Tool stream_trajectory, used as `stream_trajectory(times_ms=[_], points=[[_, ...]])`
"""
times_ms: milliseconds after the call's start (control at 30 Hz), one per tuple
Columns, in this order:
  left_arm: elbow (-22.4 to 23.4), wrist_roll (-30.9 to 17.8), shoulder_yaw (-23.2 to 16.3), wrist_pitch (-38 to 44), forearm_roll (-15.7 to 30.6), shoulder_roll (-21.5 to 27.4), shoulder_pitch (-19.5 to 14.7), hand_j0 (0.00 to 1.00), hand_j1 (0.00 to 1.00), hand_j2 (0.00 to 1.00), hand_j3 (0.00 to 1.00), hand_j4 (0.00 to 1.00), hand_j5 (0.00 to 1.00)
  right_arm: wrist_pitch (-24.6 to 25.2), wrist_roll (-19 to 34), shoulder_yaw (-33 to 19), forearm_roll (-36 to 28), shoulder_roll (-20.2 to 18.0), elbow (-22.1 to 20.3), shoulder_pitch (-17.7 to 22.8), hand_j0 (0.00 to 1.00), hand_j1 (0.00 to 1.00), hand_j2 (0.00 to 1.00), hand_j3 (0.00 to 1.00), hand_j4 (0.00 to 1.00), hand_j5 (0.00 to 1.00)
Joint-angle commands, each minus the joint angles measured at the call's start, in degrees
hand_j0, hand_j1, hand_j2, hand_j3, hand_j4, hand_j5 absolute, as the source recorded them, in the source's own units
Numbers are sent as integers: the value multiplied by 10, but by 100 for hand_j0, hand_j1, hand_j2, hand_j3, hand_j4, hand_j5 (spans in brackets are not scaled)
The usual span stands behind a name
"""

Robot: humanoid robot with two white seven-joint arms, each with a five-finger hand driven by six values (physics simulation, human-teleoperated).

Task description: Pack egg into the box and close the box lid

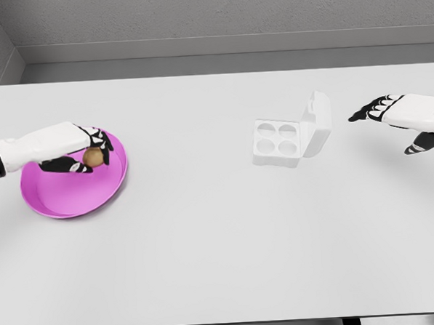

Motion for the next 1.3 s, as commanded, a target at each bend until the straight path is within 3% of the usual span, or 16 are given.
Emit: stream_trajectory(times_ms=[0,200,533,767,967,1267], points=[[-2,-1,1,1,5,-1,0,40,40,40,40,40,40,2,0,0,-3,-1,0,0,100,100,100,100,100,100],[-3,-2,1,1,4,-37,-2,40,40,40,40,40,40,2,0,0,-3,-1,0,0,100,100,100,100,100,100],[-3,-2,-1,1,4,-57,-24,39,39,39,39,39,39,2,0,0,-4,0,0,-1,100,100,100,100,100,100],[1,-17,-4,1,-1,-122,-41,39,39,39,39,39,39,2,0,0,-4,0,-1,-1,100,100,100,100,100,100],[4,-18,-49,1,-1,-181,-84,39,39,39,39,39,39,2,0,-1,-5,0,-1,-2,100,100,100,100,100,100],[4,-18,-49,1,0,-205,-94,36,36,36,36,36,36,2,0,-1,-5,0,-3,-3,100,100,100,100,100,100]])
